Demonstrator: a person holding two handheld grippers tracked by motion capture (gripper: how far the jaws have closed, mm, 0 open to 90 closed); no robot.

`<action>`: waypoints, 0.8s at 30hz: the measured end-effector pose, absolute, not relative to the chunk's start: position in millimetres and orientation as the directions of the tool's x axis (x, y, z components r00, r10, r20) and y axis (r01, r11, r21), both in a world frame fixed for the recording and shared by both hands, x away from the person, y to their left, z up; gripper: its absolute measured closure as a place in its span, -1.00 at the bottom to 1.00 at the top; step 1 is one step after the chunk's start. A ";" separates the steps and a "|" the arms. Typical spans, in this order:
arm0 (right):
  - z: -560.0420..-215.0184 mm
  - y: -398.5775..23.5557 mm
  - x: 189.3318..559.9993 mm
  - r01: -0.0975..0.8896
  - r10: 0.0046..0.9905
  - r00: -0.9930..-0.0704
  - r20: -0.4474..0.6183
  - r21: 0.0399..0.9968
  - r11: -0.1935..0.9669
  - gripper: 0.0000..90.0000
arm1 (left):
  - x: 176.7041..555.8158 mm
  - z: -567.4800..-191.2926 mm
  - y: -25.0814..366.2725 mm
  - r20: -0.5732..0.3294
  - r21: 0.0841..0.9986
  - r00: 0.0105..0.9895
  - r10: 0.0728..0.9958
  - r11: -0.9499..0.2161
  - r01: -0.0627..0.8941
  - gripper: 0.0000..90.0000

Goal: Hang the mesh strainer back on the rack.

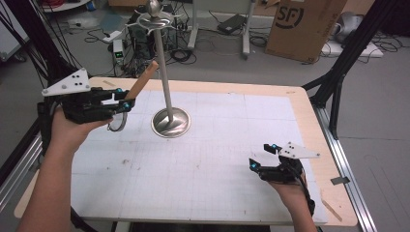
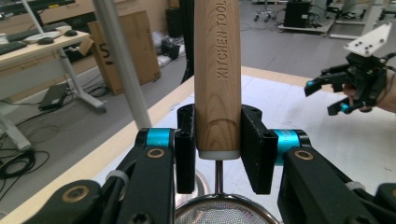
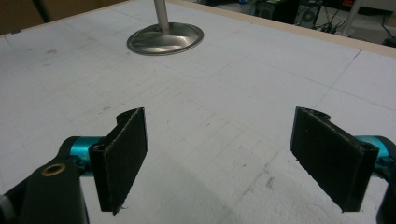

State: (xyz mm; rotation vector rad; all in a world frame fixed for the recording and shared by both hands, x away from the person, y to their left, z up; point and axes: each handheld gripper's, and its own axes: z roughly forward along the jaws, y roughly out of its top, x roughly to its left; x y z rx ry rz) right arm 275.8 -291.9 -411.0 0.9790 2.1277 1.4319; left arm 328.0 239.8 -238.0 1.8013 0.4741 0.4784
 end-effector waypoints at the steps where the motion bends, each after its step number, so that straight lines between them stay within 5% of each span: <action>1: -410.8 -291.8 275.8 0.330 0.734 -0.677 0.056 0.914 0.235 -0.60 | 329.1 -235.4 241.0 0.083 0.962 0.832 0.549 -0.262 0.077 0.53; 24: -410.2 -292.5 275.5 0.328 0.734 -0.677 0.056 0.915 0.233 -0.60 | 360.5 -197.3 258.4 0.102 0.974 0.774 0.625 -0.220 0.050 0.53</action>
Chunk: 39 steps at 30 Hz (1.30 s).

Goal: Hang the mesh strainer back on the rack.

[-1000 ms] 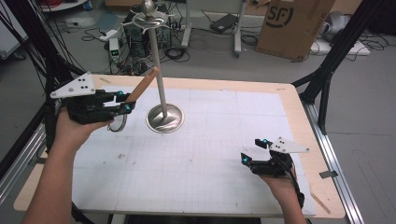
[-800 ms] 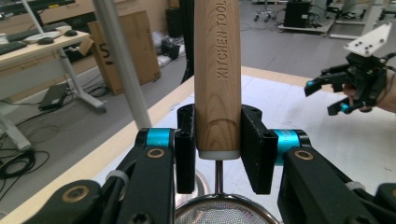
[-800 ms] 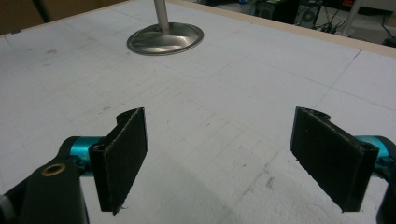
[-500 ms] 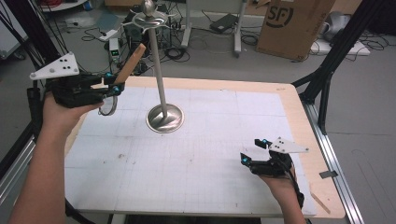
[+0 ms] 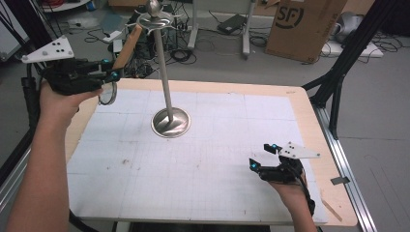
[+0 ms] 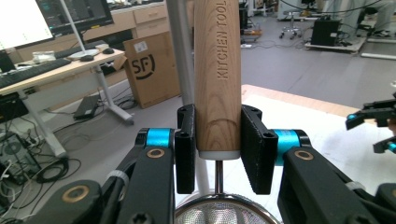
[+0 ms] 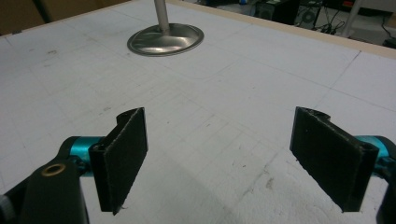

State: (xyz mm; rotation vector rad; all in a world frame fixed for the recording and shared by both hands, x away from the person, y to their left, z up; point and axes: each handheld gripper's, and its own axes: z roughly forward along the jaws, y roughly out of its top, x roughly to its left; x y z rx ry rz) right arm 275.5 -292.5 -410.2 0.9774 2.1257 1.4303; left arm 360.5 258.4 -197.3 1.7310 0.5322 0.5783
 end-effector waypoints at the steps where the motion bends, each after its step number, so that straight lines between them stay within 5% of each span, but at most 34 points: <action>1: -410.1 -292.7 275.6 0.327 0.734 -0.677 0.055 0.916 0.233 -0.60 | 361.6 -195.9 258.8 0.101 0.974 0.771 0.629 -0.220 0.052 0.53; 15: -409.2 -294.8 274.9 0.327 0.735 -0.675 0.058 0.917 0.228 -0.60 | 375.5 -196.4 280.7 0.068 0.975 0.715 0.696 -0.198 0.101 0.53; 39: -409.6 -295.4 274.9 0.325 0.738 -0.673 0.050 0.916 0.235 -0.59 | 384.8 -202.9 258.5 0.068 0.967 0.743 0.666 -0.229 0.116 0.53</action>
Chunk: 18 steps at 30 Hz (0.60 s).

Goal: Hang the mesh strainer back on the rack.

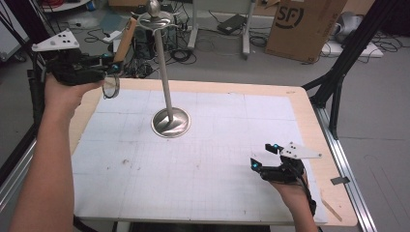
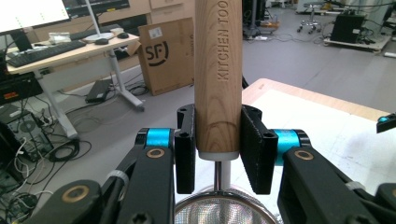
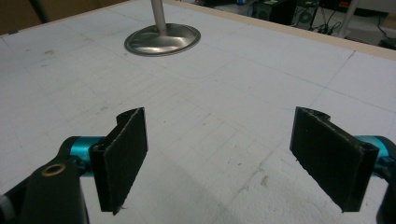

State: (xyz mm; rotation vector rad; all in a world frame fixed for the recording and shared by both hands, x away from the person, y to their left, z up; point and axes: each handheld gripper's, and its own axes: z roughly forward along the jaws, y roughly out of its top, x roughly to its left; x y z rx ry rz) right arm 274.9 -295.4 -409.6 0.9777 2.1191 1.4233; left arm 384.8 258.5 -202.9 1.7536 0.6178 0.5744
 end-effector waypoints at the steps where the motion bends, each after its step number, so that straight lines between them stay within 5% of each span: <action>1: -409.4 -295.2 274.8 0.326 0.739 -0.672 0.052 0.916 0.233 -0.59 | 384.8 -203.6 255.5 0.065 0.965 0.744 0.665 -0.231 0.122 0.53; 18: -409.1 -295.5 274.3 0.325 0.737 -0.674 0.054 0.917 0.230 -0.59 | 396.7 -218.8 216.6 0.101 0.947 0.723 0.683 -0.289 0.141 0.52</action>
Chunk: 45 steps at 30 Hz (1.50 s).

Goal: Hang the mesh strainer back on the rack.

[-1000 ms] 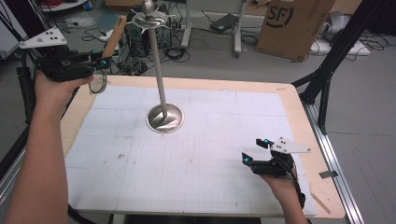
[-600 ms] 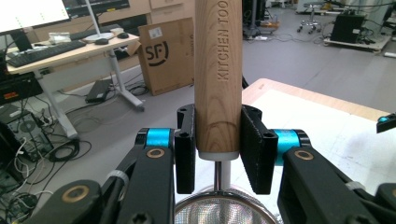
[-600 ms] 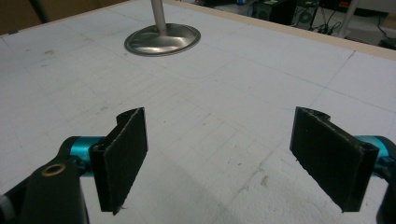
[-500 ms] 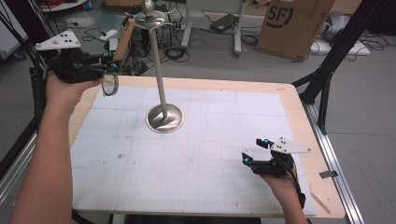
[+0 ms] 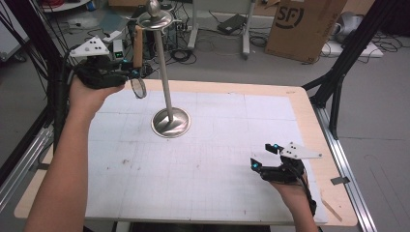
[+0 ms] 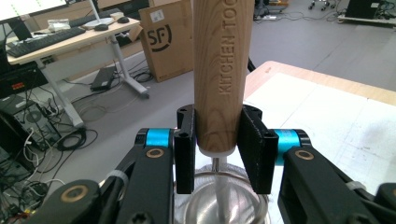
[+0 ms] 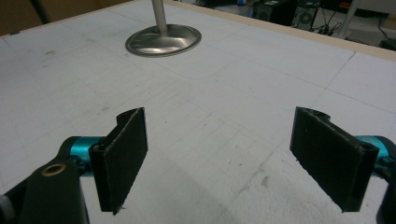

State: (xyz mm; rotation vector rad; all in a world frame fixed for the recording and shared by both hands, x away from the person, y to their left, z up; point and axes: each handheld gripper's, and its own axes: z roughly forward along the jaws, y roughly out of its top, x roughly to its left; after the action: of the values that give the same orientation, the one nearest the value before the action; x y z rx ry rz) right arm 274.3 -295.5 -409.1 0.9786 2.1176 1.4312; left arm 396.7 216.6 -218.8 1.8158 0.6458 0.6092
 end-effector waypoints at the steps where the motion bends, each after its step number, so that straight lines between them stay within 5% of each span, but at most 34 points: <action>1: -409.0 -295.9 274.2 0.327 0.739 -0.671 0.056 0.918 0.227 -0.59 | 397.1 -219.3 215.6 0.108 0.946 0.716 0.689 -0.293 0.140 0.52; 19: -409.8 -293.1 274.8 0.325 0.732 -0.680 0.052 0.916 0.237 -0.59 | 389.0 -227.0 214.4 0.081 0.947 0.697 0.712 -0.274 0.170 -0.08; 45: -410.9 -290.6 274.7 0.330 0.729 -0.683 0.052 0.912 0.244 -0.59 | 348.6 -239.4 199.9 0.085 0.943 0.820 0.566 -0.312 0.118 -0.50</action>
State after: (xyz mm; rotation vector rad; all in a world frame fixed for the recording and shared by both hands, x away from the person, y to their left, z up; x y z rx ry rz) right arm 274.7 -290.6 -410.9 0.9704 2.1388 1.4231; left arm 348.6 199.9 -239.4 1.8589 0.5178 0.4889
